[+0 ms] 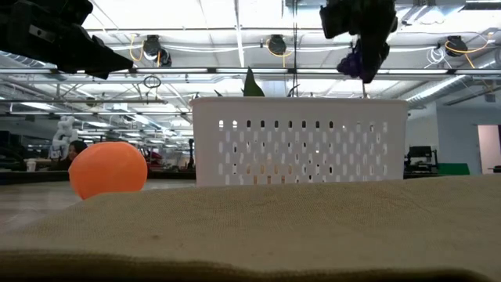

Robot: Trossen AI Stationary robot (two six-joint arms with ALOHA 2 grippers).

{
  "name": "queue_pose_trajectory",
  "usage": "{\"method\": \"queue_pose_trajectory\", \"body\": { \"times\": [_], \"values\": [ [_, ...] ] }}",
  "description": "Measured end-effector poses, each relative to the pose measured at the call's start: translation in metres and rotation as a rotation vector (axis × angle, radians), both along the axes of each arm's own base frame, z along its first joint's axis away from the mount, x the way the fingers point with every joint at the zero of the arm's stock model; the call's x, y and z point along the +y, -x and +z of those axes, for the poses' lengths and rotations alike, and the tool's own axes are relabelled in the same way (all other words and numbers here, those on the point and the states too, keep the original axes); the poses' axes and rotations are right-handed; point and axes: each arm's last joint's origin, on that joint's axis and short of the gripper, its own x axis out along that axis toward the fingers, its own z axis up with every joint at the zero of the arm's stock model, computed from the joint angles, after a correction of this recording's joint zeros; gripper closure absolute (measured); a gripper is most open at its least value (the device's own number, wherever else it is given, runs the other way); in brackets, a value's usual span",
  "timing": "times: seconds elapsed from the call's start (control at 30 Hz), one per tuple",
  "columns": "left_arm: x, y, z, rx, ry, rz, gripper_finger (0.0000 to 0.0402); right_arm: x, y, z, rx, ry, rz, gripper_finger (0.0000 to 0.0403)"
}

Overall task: Pick and placing Produce into tupperware
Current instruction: Put the violet grapes into the white basket

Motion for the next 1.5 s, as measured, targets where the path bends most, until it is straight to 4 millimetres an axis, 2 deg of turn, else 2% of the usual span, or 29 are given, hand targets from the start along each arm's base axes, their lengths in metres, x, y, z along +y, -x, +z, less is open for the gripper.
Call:
{"method": "queue_pose_trajectory", "body": {
  "times": [0.43, 0.73, 1.03, 1.37, 1.5],
  "values": [
    [0.0, 0.0, 0.0, 0.0, 0.002, 0.0, 0.0369, 0.0, -0.001, 0.002, -0.009, 0.003, 0.037, 0.0193],
    [0.0, 0.0, 0.0, 0.0, -0.005, -0.001, 0.0369, 0.002, -0.012, -0.001, -0.072, 0.023, 0.105, 0.0193],
    [0.0, 0.0, 0.0, -0.001, -0.008, -0.001, 0.0369, 0.017, -0.038, -0.025, -0.028, -0.008, 0.198, 0.0193],
    [0.0, 0.0, 0.0, 0.0, -0.007, -0.001, 0.0369, 0.043, -0.073, -0.027, -0.079, 0.034, 0.452, 0.0193],
    [0.0, 0.0, 0.0, 0.001, -0.001, 0.0, 0.0369, 0.054, -0.09, -0.028, -0.103, 0.099, 0.5, 0.0193]
  ]
}}
